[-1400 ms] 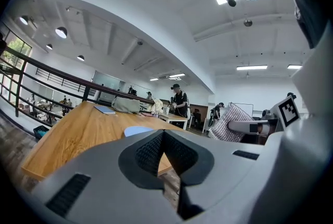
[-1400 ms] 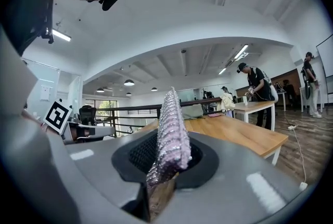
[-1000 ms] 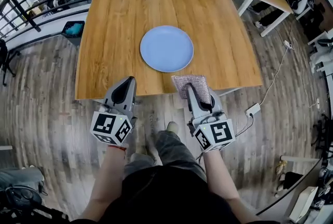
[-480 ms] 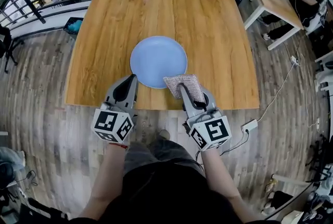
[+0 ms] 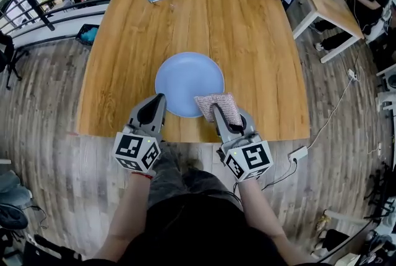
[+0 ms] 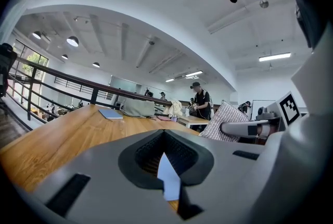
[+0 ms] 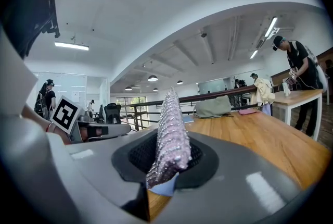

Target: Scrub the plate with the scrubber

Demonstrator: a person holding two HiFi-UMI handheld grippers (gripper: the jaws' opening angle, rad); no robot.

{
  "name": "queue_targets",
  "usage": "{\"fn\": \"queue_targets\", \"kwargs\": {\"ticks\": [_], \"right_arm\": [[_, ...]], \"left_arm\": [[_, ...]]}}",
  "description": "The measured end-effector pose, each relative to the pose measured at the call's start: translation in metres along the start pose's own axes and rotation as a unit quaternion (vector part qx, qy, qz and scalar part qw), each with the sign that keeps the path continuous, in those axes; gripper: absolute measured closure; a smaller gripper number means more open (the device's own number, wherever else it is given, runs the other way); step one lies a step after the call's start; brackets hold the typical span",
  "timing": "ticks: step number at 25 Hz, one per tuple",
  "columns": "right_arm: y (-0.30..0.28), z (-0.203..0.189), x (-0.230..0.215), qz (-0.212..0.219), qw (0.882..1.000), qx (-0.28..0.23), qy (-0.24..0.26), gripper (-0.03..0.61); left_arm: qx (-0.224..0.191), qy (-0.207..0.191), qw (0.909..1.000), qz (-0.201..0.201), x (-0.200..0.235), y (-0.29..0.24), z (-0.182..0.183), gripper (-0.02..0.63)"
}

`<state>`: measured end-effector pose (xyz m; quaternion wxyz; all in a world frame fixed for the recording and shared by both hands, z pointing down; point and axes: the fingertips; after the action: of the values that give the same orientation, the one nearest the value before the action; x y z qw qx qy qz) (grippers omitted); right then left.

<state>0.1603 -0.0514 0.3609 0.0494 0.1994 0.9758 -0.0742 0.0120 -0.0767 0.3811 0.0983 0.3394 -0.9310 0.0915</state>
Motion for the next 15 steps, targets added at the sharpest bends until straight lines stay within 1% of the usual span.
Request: {"fn": "queue_targets", "kwargs": {"ticks": [4, 10, 15], "right_arm": [[-0.018, -0.008, 0.002, -0.011, 1.000, 0.015, -0.008, 0.502], [-0.052, -0.031, 0.009, -0.034, 0.998, 0.056, -0.025, 0.502], [-0.075, -0.039, 0.015, -0.037, 0.996, 0.072, -0.029, 0.502]], "left_arm": [[0.013, -0.001, 0.9998, -0.014, 0.013, -0.010, 0.002, 0.618], [0.036, 0.006, 0.9989, -0.030, 0.039, -0.017, 0.001, 0.618], [0.058, 0.013, 0.9976, -0.036, 0.058, -0.023, -0.011, 0.618]]}}
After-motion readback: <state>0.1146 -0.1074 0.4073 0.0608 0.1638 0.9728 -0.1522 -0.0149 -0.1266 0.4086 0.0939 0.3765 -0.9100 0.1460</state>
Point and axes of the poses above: the fingertips, and each gripper's own axes: y backward along the fingers, x to its left, z out of its top, and after that the axes turned 10 degrees about -z, right-handed
